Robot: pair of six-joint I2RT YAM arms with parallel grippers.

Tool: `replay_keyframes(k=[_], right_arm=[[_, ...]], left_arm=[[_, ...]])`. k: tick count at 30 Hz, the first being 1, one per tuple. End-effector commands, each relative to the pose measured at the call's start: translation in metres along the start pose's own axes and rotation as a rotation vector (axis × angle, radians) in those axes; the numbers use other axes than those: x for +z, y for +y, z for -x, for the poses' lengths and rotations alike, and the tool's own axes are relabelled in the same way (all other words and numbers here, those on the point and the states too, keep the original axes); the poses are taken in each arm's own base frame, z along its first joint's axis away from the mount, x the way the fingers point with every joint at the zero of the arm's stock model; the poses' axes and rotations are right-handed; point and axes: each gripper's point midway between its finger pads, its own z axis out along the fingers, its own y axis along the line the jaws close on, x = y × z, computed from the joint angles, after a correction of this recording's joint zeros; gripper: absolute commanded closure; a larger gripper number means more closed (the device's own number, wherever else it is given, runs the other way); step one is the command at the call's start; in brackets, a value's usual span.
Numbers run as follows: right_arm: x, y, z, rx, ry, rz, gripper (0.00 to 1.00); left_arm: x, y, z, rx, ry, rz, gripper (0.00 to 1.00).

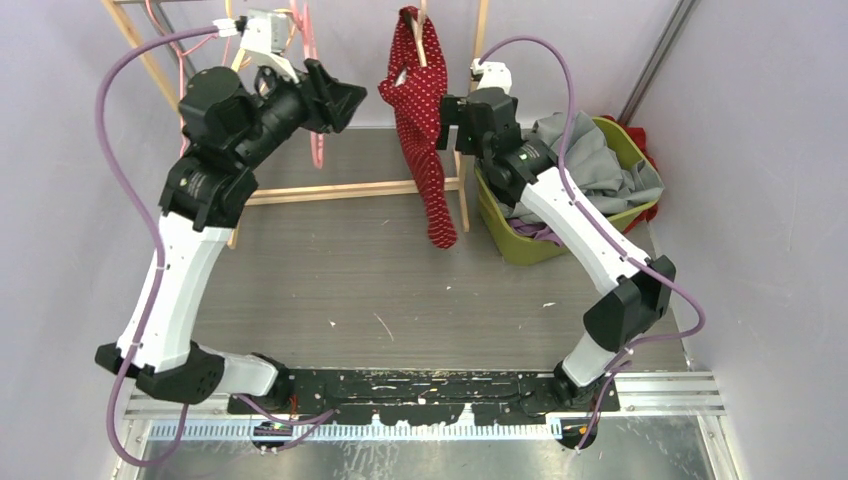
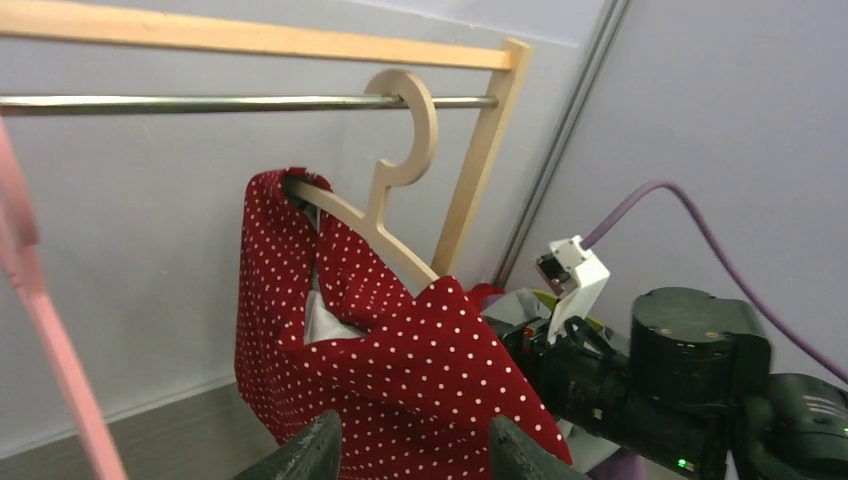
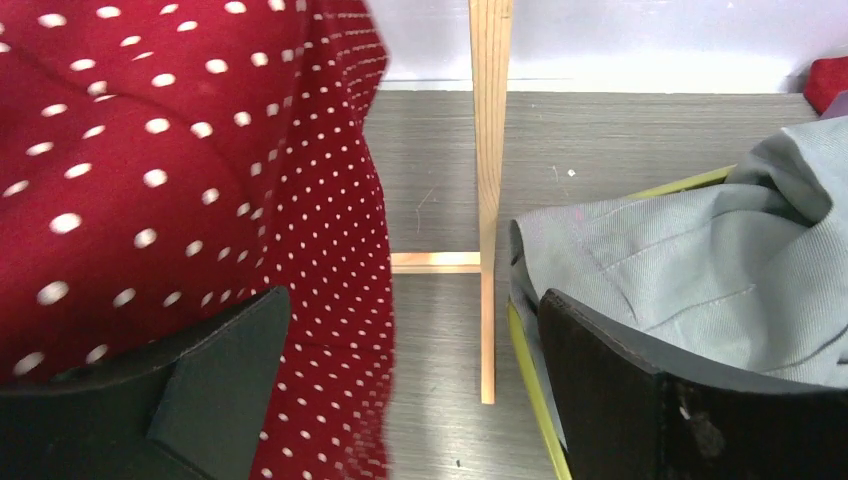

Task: Remove the skirt from the hanger
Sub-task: Pick up the hanger from the clothesline.

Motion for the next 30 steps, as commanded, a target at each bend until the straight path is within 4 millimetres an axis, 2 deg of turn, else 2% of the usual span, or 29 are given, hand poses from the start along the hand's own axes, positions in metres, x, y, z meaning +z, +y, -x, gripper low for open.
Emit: replay_keyframes(k=[1, 6, 11, 15, 19, 26, 30], right_arm=[[-0.035, -0.006, 0.030, 0.042, -0.085, -0.008, 0.02], [-0.044, -0.015, 0.033, 0.032, -0.099, -0.039, 0.02], [-0.048, -0.027, 0.034, -0.004, -0.112, -0.088, 0.02], [-0.050, -0.030, 0.035, -0.011, -0.119, -0.092, 0.01], [-0.052, -0.032, 0.037, -0.022, -0.127, -0.098, 0.01], [-0.057, -0.040, 0.041, -0.052, -0.147, -0.125, 0.00], [-0.056, -0.042, 0.043, -0.056, -0.151, -0.130, 0.00]], left_arm=[[0.017, -0.015, 0.007, -0.032, -0.037, -0.048, 0.45], [0.054, -0.007, -0.007, -0.051, -0.046, -0.041, 0.44], [0.088, -0.011, -0.005, -0.084, -0.075, -0.069, 0.45], [0.112, -0.012, 0.002, -0.058, -0.124, -0.088, 0.45], [0.133, -0.002, -0.003, 0.030, -0.138, -0.064, 0.45], [0.153, 0.017, -0.028, 0.202, -0.084, -0.021, 0.45], [0.152, 0.033, -0.038, 0.354, -0.030, 0.023, 0.44]])
